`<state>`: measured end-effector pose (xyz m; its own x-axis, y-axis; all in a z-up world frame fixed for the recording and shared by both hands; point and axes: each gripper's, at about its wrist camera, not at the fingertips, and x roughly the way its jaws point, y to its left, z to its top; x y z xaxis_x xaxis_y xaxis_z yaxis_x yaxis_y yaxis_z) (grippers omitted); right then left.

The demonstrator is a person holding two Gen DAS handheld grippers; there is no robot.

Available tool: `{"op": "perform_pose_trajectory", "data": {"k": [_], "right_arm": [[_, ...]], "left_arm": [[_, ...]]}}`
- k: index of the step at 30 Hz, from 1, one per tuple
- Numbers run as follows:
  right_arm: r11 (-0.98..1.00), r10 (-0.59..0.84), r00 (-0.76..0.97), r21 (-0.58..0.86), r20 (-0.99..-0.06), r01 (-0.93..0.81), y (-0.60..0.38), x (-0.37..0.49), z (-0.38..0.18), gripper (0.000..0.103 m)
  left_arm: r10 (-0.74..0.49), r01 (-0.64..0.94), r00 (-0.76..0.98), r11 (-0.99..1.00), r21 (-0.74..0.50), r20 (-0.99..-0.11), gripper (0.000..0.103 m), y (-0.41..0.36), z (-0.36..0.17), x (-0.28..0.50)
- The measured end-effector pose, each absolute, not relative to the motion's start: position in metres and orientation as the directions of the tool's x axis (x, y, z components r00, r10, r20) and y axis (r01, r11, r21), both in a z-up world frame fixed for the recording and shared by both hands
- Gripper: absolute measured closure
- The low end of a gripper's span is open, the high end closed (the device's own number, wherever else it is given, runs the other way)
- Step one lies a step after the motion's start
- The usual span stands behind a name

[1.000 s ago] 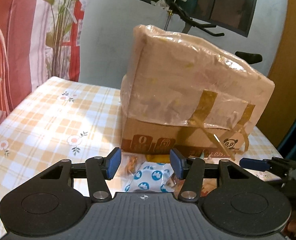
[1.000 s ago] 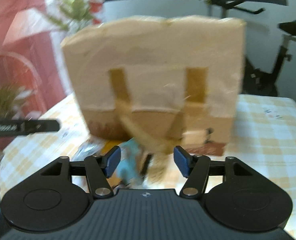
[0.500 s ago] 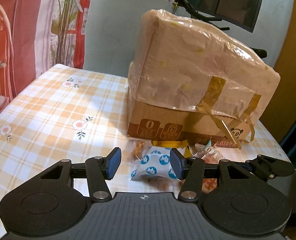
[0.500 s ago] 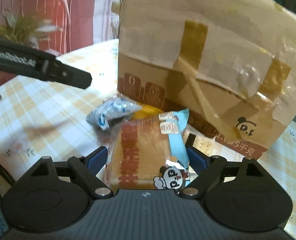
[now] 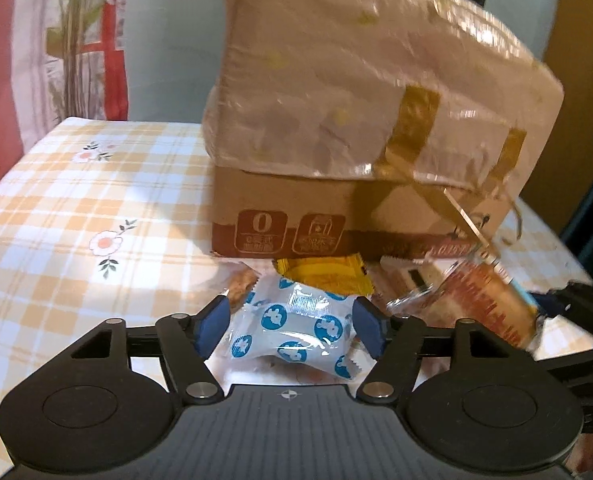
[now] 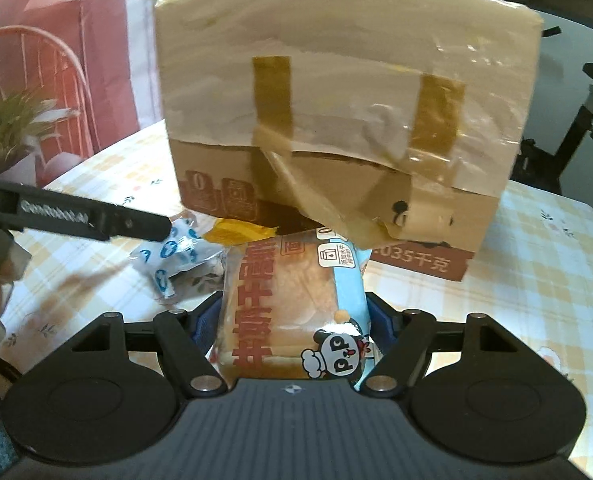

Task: Organize snacks
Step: 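Grasp the white blue-print packet with left tool while right tool grasps panda bread bun, then lift the white packet and bread bun toward the box with both tools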

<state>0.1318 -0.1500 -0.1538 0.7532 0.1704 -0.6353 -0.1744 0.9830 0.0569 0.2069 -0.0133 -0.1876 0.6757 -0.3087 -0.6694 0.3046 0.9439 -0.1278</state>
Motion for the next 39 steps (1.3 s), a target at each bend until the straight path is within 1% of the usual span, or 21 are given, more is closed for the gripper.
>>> {"op": "perform_pose_trajectory", "data": {"k": [1,3,7,8,9,10,11,15,26,39], "right_arm": [[0.983,0.173,0.753,0.062,-0.635,-0.173,-0.151,0.132,-0.154,0.029],[0.983,0.176,0.754,0.069,-0.632,-0.172,-0.151,0.132,-0.155,0.029],[0.982,0.181,0.754,0.077,-0.632,-0.172,-0.151,0.133,-0.155,0.029],[0.982,0.182,0.753,0.078,-0.632,-0.172,-0.151,0.133,-0.155,0.029],[0.982,0.182,0.754,0.079,-0.631,-0.171,-0.152,0.132,-0.155,0.029],[0.982,0.182,0.755,0.081,-0.630,-0.169,-0.152,0.131,-0.156,0.029],[0.982,0.183,0.755,0.084,-0.629,-0.168,-0.152,0.131,-0.156,0.029],[0.982,0.190,0.758,0.105,-0.625,-0.159,-0.155,0.129,-0.157,0.029],[0.982,0.190,0.757,0.112,-0.625,-0.154,-0.153,0.129,-0.155,0.029],[0.976,0.217,0.770,0.127,-0.600,-0.176,-0.150,0.122,-0.147,0.029]], "left_arm": [[-0.300,0.305,0.672,0.945,-0.117,-0.677,0.031,-0.015,-0.191,0.209],[-0.303,0.308,0.664,0.944,-0.119,-0.683,0.024,-0.016,-0.197,0.212],[-0.314,0.324,0.642,0.938,-0.123,-0.699,0.024,-0.022,-0.206,0.215],[-0.317,0.329,0.636,0.936,-0.125,-0.704,0.024,-0.023,-0.208,0.215],[-0.325,0.333,0.631,0.934,-0.133,-0.704,0.028,-0.024,-0.210,0.215],[-0.332,0.333,0.639,0.933,-0.139,-0.695,0.034,-0.023,-0.211,0.212],[-0.341,0.337,0.644,0.930,-0.146,-0.685,0.043,-0.023,-0.211,0.209],[-0.338,0.332,0.656,0.932,-0.143,-0.675,0.051,-0.020,-0.207,0.200],[-0.358,0.352,0.698,0.926,-0.138,-0.620,0.052,-0.017,-0.187,0.173],[-0.342,0.344,0.739,0.932,-0.112,-0.581,0.052,-0.013,-0.170,0.160]]}}
